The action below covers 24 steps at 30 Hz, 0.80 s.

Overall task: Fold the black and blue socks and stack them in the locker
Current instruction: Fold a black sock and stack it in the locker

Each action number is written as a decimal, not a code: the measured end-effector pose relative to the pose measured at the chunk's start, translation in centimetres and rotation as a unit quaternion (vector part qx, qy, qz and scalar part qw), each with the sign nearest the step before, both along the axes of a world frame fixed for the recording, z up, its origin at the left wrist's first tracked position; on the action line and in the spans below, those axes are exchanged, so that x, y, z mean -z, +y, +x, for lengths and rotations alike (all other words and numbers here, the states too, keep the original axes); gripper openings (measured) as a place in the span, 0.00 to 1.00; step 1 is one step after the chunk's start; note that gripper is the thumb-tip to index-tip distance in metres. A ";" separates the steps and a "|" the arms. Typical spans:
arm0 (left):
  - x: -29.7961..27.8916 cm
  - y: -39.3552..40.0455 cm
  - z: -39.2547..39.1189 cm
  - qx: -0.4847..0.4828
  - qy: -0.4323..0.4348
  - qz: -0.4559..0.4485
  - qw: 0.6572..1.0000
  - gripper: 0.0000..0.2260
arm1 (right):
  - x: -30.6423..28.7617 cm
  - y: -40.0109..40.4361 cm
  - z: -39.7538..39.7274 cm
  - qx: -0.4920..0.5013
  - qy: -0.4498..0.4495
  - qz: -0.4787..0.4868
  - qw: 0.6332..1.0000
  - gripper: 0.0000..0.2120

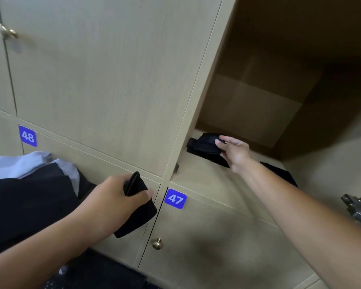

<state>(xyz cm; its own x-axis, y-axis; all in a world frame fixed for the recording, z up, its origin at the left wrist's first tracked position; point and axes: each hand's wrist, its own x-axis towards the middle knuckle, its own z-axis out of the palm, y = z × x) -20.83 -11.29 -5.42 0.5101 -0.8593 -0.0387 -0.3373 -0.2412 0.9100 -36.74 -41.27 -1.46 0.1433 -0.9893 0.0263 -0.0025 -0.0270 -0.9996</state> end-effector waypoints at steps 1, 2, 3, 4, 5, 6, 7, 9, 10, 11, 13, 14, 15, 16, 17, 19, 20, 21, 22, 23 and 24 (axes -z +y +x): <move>0.2 -0.2 0.1 -0.001 -0.004 0.001 1.000 0.13 | 0.1 -0.7 0.3 -0.001 0.005 0.001 1.000 0.16; 0.4 -0.4 0.3 -0.004 -0.009 0.001 1.000 0.12 | 0.2 -1.2 0.6 -0.004 0.010 0.001 1.000 0.16; 0.6 -0.6 0.4 -0.007 -0.015 0.002 1.000 0.12 | 0.2 -1.7 0.9 -0.009 0.015 -0.001 1.000 0.16; 0.8 -0.8 0.5 -0.008 -0.022 0.004 1.000 0.12 | 0.3 -2.0 1.1 -0.015 0.019 -0.002 1.000 0.17; 1.0 -0.9 0.6 -0.007 -0.026 0.006 1.000 0.11 | 0.3 -2.3 1.3 -0.021 0.026 -0.003 0.999 0.17; 1.2 -1.1 0.8 -0.003 -0.029 0.008 1.000 0.11 | 0.4 -2.5 1.4 -0.024 0.034 -0.004 0.999 0.16; 1.4 -1.2 0.9 0.001 -0.030 0.010 0.999 0.10 | 0.6 -2.8 1.5 -0.024 0.043 -0.006 0.999 0.16; 1.6 -1.3 1.2 0.008 -0.034 0.016 0.999 0.10 | 0.8 -3.5 1.7 -0.019 0.054 -0.007 0.998 0.16; 1.7 -1.3 1.3 0.011 -0.035 0.019 0.999 0.10 | 0.9 -3.7 1.8 -0.017 0.058 -0.008 0.998 0.16; 1.8 -1.4 1.5 0.015 -0.034 0.020 0.999 0.10 | 0.9 -3.9 1.9 -0.018 0.062 -0.010 0.998 0.16; 1.8 -1.3 1.6 0.019 -0.032 0.022 0.999 0.10 | 1.0 -4.2 2.1 -0.028 0.073 -0.015 0.997 0.17; 1.8 -1.3 1.6 0.020 -0.031 0.022 0.999 0.10 | 1.0 -4.3 2.1 -0.037 0.081 -0.017 0.996 0.17; 1.8 -1.3 1.7 0.021 -0.029 0.022 0.999 0.10 | 1.1 -4.5 2.2 -0.043 0.098 -0.021 0.994 0.17; 1.9 -1.4 1.7 0.022 -0.026 0.023 0.999 0.10 | 1.3 -4.6 2.2 -0.044 0.121 -0.028 0.991 0.16; 2.0 -1.4 1.7 0.024 -0.023 0.025 0.999 0.10 | 1.4 -4.9 2.2 -0.036 0.151 -0.038 0.987 0.15; 2.1 -1.4 1.9 0.026 -0.015 0.027 0.999 0.10 | 1.5 -5.3 2.3 -0.019 0.211 -0.070 0.975 0.14; 2.2 -1.4 2.0 0.028 -0.011 0.028 0.999 0.10 | 1.6 -5.4 2.4 -0.016 0.237 -0.091 0.967 0.13; 2.2 -1.4 2.1 0.029 -0.008 0.029 0.999 0.11 | 1.7 -5.5 2.5 -0.012 0.261 -0.110 0.959 0.13; 2.2 -1.4 2.2 0.028 -0.006 0.028 0.999 0.11 | 1.9 -5.7 2.5 -0.006 0.281 -0.124 0.952 0.14; 2.2 -1.4 2.2 0.026 -0.006 0.029 0.999 0.11 | 1.9 -5.8 2.6 -0.001 0.299 -0.134 0.945 0.14; 2.2 -1.4 2.2 0.023 -0.007 0.029 0.999 0.11 | 2.0 -5.9 2.6 0.002 0.315 -0.140 0.939 0.14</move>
<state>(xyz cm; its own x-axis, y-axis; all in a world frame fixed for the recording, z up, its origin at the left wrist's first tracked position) -18.62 -12.64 -7.65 0.4717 -0.8778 -0.0831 -0.3608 -0.2781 0.8902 -34.12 -47.16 -3.48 0.2138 -0.9567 0.1974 -0.5921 -0.2876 -0.7528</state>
